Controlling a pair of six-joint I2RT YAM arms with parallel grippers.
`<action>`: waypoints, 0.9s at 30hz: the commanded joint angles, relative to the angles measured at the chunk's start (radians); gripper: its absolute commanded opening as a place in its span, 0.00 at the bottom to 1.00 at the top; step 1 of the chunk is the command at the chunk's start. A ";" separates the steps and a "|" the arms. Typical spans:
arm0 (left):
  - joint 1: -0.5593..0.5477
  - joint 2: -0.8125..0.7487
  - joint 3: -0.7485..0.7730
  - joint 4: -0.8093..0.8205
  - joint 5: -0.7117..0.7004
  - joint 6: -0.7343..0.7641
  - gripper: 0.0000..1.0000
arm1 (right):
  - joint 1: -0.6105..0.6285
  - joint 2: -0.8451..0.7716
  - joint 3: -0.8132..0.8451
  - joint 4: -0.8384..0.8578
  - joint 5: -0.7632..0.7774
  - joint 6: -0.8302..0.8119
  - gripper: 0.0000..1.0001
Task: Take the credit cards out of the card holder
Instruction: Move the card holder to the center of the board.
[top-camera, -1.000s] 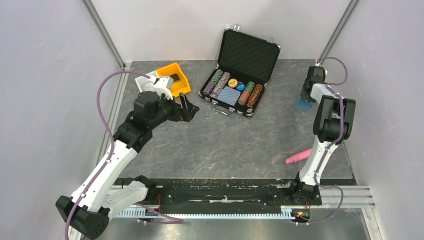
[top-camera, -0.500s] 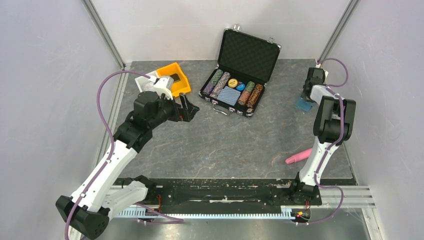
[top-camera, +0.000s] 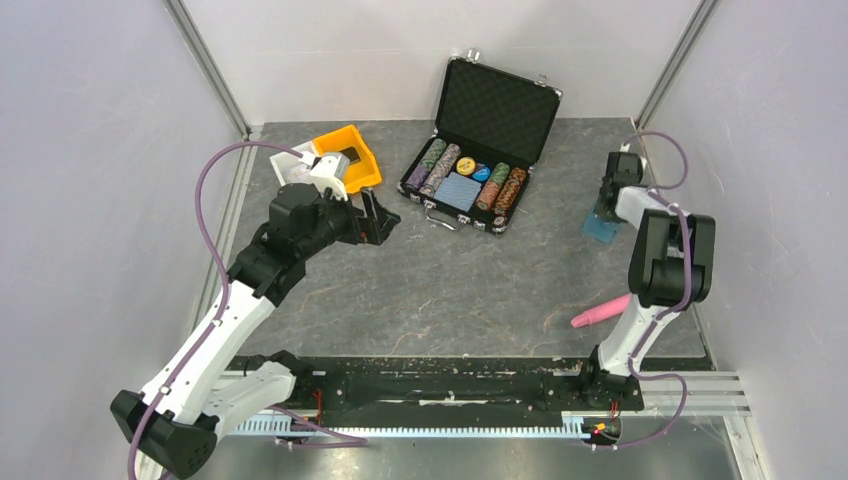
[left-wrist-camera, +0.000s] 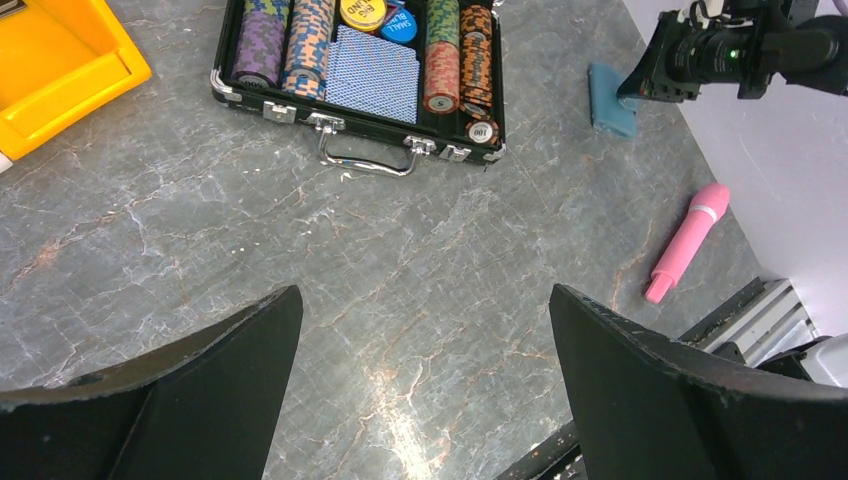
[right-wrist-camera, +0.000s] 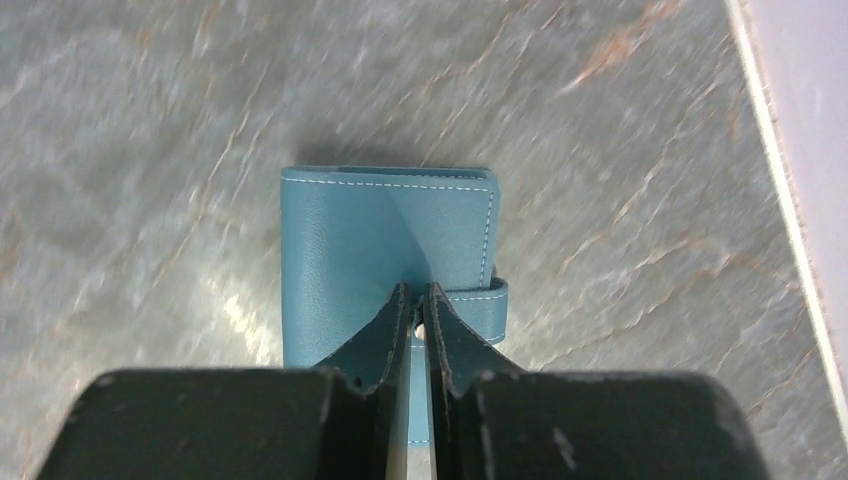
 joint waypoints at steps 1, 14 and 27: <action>-0.011 -0.012 0.036 0.014 -0.005 -0.011 1.00 | 0.054 -0.114 -0.135 -0.040 -0.050 0.011 0.00; -0.022 0.024 0.036 -0.004 -0.022 -0.015 1.00 | 0.312 -0.449 -0.574 0.033 -0.133 0.114 0.00; -0.022 -0.038 -0.090 -0.098 0.118 -0.166 1.00 | 0.630 -0.713 -0.784 0.288 -0.332 0.253 0.00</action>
